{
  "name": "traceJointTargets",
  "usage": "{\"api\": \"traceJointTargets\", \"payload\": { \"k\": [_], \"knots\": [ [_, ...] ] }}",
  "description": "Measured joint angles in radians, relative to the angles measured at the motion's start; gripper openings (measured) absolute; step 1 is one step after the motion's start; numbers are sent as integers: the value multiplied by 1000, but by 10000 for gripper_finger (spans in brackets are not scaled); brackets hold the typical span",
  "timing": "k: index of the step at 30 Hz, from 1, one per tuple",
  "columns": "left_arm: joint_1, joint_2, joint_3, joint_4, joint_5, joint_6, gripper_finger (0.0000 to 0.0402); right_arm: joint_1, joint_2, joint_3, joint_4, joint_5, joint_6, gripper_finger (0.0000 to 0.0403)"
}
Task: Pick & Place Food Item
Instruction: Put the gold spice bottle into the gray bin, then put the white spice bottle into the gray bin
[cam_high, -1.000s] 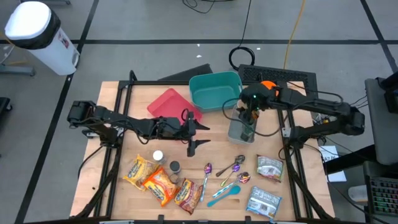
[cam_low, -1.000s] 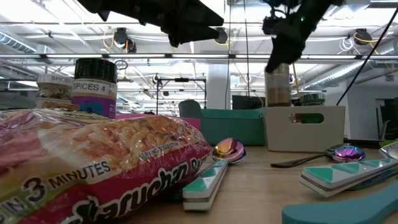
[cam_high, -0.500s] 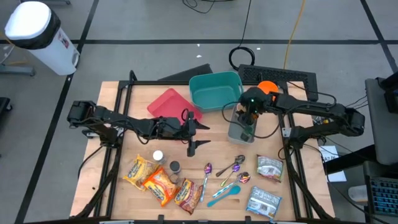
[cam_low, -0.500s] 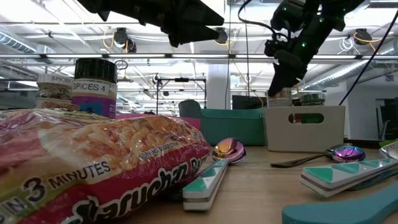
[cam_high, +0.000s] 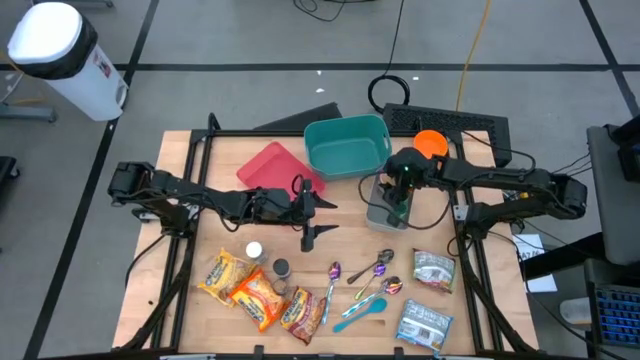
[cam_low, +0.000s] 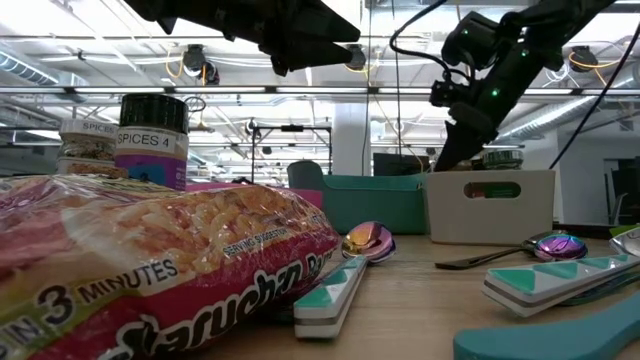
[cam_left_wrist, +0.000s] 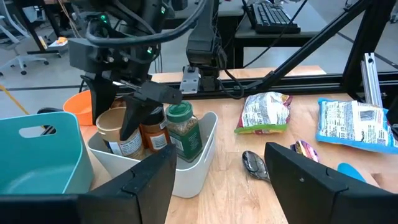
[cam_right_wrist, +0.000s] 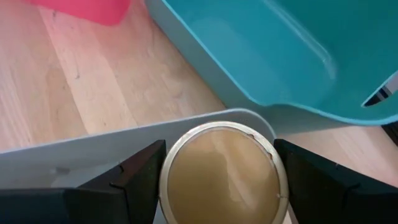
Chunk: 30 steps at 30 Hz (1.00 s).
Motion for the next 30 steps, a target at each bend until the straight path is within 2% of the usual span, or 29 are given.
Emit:
{"api": "traceJointTargets", "payload": {
  "k": [8,12,18,23,26,30],
  "knots": [
    [0,0,0,0,0,0,270,0,-11,-11,26,1,-36,359],
    [0,0,0,0,0,1,275,0,-65,-11,25,4,-43,371],
    [0,0,0,-1,0,4,271,28,-222,-11,24,0,-26,373],
    [0,0,0,-1,0,4,260,167,-340,-11,36,-87,7,369],
    [0,0,0,-1,0,-1,254,307,-365,-10,79,-131,36,359],
    [0,0,0,-2,0,-29,251,514,-354,-10,145,-125,53,344]
  ]
}}
